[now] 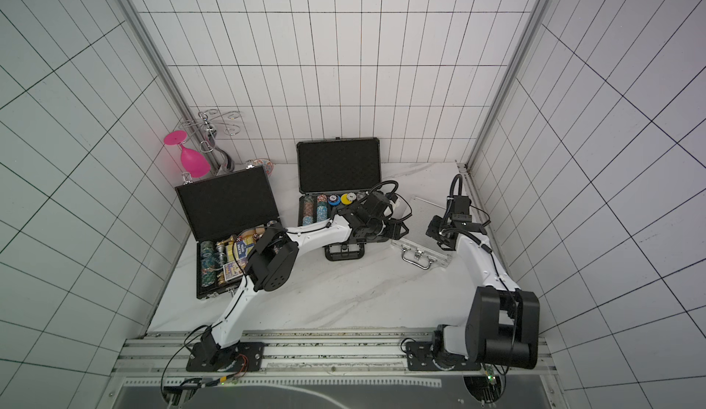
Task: Close the poker set cases
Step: Close the lid of the poker set case.
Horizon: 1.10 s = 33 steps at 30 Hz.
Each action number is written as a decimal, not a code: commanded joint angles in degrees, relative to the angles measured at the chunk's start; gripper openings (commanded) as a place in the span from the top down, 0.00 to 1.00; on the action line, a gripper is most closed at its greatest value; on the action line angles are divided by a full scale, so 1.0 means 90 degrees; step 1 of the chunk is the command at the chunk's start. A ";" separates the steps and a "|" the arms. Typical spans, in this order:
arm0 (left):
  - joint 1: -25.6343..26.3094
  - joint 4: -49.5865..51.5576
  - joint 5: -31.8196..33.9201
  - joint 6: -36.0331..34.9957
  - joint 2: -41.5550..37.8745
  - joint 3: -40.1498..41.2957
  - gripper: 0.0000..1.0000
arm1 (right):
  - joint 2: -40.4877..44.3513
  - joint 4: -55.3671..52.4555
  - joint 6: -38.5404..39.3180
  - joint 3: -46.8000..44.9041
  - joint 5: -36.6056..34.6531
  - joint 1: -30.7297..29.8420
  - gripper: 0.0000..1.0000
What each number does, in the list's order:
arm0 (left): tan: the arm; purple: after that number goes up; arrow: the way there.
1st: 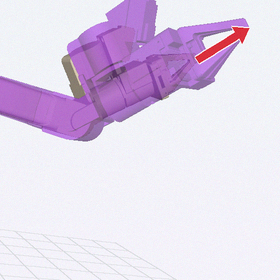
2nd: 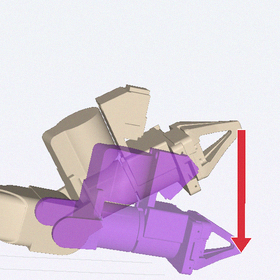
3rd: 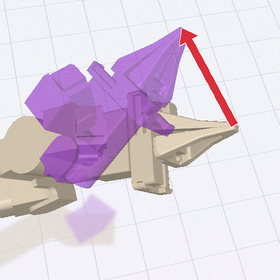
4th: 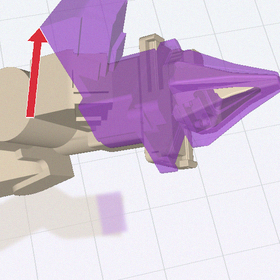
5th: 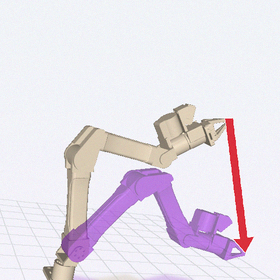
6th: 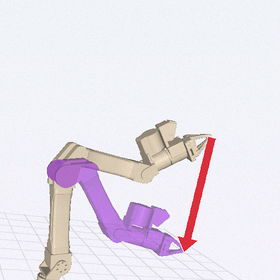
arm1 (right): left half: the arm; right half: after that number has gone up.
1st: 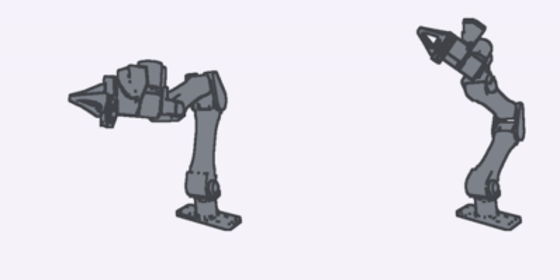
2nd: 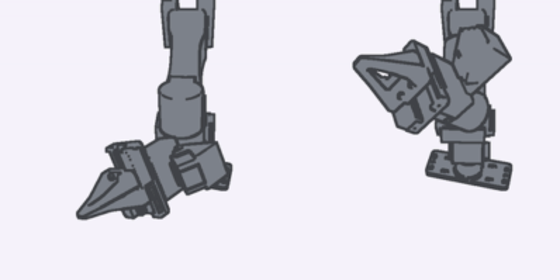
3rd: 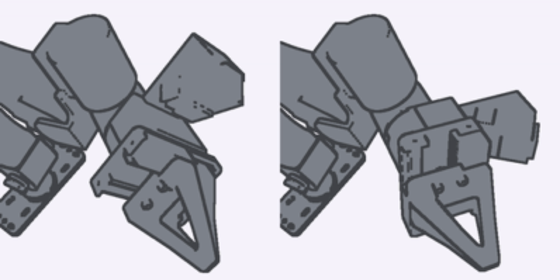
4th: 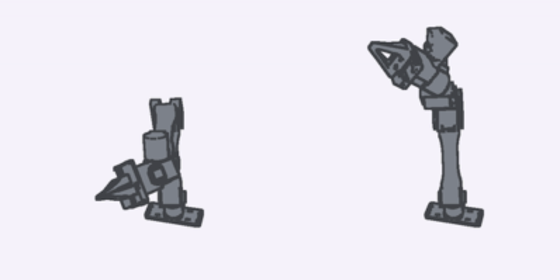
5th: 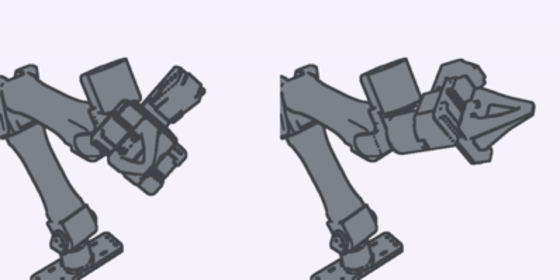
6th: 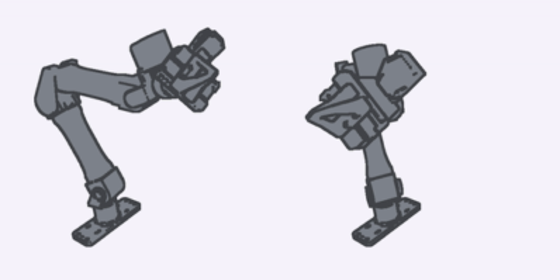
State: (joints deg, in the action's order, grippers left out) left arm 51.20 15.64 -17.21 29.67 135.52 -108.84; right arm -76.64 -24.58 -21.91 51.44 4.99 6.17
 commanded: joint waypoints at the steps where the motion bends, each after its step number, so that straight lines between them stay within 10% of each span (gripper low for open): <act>1: 0.0210 0.0008 0.0033 -0.0047 -0.0192 0.0065 0.42 | 0.0090 -0.0120 0.0131 0.0415 0.0101 0.0095 0.50; 10: 0.0214 0.0681 0.1221 -0.0228 -0.1153 0.0656 0.40 | -0.0297 0.0114 0.0045 0.0197 0.0297 -0.0194 0.57; 22: 0.0786 -0.1113 -0.0992 0.1058 -0.1587 0.2756 0.40 | -0.0418 0.0442 -0.0326 -0.0815 0.0217 -0.0041 0.65; 33: 0.0913 -0.1778 -0.0945 0.0723 -0.0957 0.2007 0.22 | -0.0332 0.0482 -0.0329 -0.0962 0.0391 0.0056 0.66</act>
State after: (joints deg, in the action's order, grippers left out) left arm 59.77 4.60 -25.58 36.80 125.34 -88.23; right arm -79.02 -17.45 -24.40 46.17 8.12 6.02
